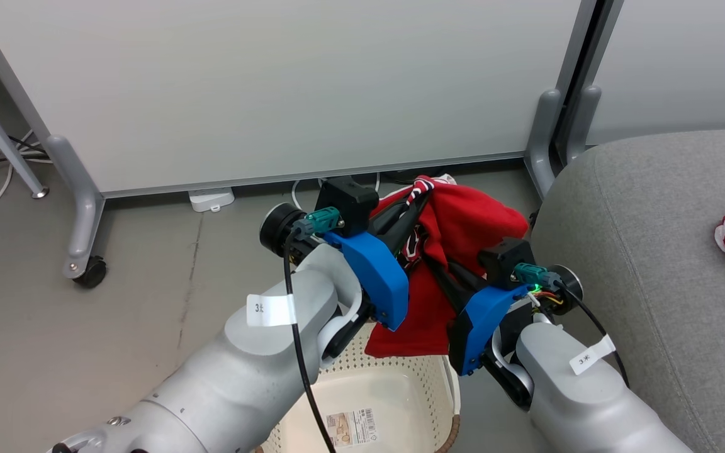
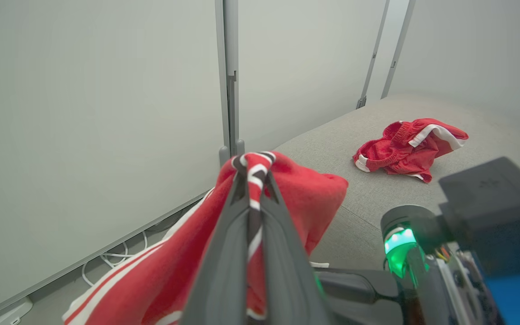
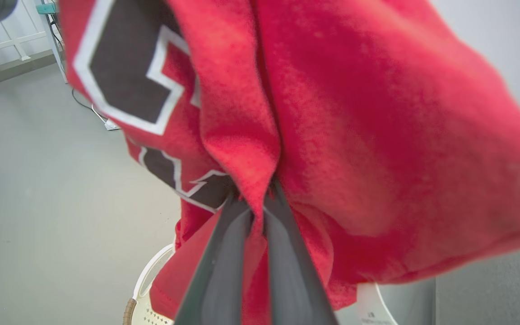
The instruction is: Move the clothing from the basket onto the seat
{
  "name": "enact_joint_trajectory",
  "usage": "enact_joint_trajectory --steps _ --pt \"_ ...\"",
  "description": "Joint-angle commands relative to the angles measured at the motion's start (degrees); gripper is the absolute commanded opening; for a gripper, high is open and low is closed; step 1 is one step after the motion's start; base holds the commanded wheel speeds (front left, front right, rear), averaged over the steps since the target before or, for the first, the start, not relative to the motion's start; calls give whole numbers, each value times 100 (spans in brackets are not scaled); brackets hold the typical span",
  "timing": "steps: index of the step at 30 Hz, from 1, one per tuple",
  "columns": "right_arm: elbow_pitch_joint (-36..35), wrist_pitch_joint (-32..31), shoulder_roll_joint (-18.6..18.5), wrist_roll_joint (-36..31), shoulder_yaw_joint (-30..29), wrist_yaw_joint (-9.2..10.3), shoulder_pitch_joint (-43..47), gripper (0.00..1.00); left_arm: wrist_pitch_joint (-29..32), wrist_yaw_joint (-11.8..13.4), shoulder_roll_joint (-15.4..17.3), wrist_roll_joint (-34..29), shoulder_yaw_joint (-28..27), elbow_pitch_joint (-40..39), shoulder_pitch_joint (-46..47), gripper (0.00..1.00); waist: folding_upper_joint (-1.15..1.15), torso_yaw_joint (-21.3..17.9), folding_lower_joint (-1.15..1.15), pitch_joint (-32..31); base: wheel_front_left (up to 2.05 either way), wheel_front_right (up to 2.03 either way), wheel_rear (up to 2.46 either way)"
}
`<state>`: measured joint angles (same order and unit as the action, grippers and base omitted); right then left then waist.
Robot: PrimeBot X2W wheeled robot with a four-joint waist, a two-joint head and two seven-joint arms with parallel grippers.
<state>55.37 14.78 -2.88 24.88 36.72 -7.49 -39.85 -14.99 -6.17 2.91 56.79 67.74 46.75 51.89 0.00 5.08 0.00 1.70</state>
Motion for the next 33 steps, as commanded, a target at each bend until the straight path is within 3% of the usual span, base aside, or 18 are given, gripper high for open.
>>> enact_joint_trajectory --steps 1,15,17,18,19,25,33 --pt "24 43 0 58 21 -1 -88 0 -29 16 0 -45 -29 28 61 0 0 -20 0 -6 0 0 0" --pt "-79 46 0 35 -3 -1 -15 0 -29 0 0 -125 -154 114 -52 0 0 -100 0 -32 0 0 0" --pt "-98 47 0 19 -18 -1 -1 0 -29 2 0 -138 -162 131 -66 67 0 -105 0 -36 0 0 0" --pt "-103 47 0 7 -25 -1 7 0 -29 3 0 -139 -172 141 -74 88 0 -106 0 -40 0 0 0" --pt "-112 47 0 5 -35 -1 14 0 -29 8 0 -152 -185 148 -81 100 0 -108 0 -43 0 0 0" --pt "-215 47 0 -69 -119 -1 47 0 -28 94 12 -418 -528 46 -208 100 0 -106 0 -45 0 0 0" --pt "-475 47 0 -319 -426 -1 93 0 -25 132 326 -1176 -1407 -589 -868 100 0 -108 0 -10 0 0 0"
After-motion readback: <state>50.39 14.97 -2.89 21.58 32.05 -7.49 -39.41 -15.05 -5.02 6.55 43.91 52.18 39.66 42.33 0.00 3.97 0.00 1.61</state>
